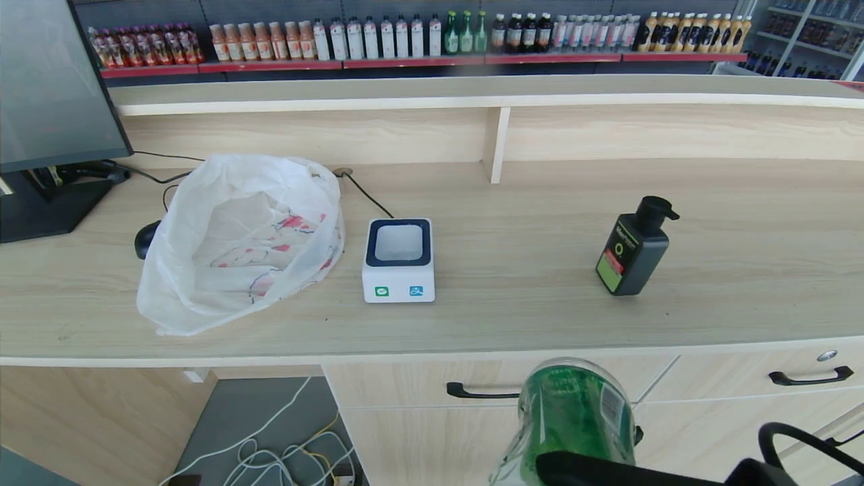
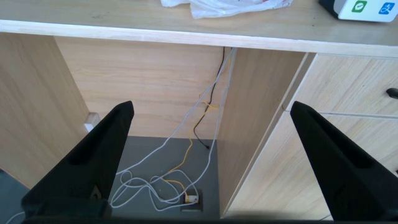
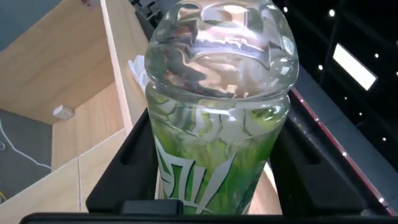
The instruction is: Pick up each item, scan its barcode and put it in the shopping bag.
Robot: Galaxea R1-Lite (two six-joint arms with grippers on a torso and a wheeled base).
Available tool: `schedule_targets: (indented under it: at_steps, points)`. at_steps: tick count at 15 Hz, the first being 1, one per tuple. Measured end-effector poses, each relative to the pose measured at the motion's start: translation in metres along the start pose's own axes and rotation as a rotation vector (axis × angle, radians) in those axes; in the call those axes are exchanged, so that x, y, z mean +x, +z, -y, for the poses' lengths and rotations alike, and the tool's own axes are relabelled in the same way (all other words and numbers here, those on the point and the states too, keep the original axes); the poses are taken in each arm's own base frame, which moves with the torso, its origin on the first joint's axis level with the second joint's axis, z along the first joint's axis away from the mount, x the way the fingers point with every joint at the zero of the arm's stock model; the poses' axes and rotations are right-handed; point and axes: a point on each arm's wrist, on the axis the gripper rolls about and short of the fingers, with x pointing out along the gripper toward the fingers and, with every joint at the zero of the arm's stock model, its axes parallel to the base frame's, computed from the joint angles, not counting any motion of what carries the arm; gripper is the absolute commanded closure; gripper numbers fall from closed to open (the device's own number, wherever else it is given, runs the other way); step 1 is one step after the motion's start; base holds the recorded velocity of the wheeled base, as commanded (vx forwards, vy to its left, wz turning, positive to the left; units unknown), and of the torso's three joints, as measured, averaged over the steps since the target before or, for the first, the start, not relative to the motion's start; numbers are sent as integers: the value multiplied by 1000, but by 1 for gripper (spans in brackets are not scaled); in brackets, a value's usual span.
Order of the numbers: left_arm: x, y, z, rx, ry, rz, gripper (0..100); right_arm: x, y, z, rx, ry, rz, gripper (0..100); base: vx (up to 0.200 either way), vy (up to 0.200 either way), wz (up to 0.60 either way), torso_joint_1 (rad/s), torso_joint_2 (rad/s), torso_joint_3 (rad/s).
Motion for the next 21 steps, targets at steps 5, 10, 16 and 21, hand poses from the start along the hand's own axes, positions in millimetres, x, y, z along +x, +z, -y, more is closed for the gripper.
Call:
schedule_targets:
  at_steps: [5, 10, 16, 21]
  points:
    - [0, 0, 0, 1, 0, 0, 0, -20, -6, 21, 284, -120, -81, 100, 0, 0, 0, 0, 0, 0]
    - [0, 0, 0, 4, 0, 0, 0, -13, -15, 24, 574, -238, -195, 100, 0, 0, 0, 0, 0, 0]
    - [0, 0, 0, 2, -1, 0, 0, 36, -40, 47, 761, -382, -238, 100, 0, 0, 0, 0, 0, 0]
    - [0, 0, 0, 1, -1, 0, 0, 55, -81, 72, 873, -471, -274, 100, 0, 0, 0, 0, 0, 0]
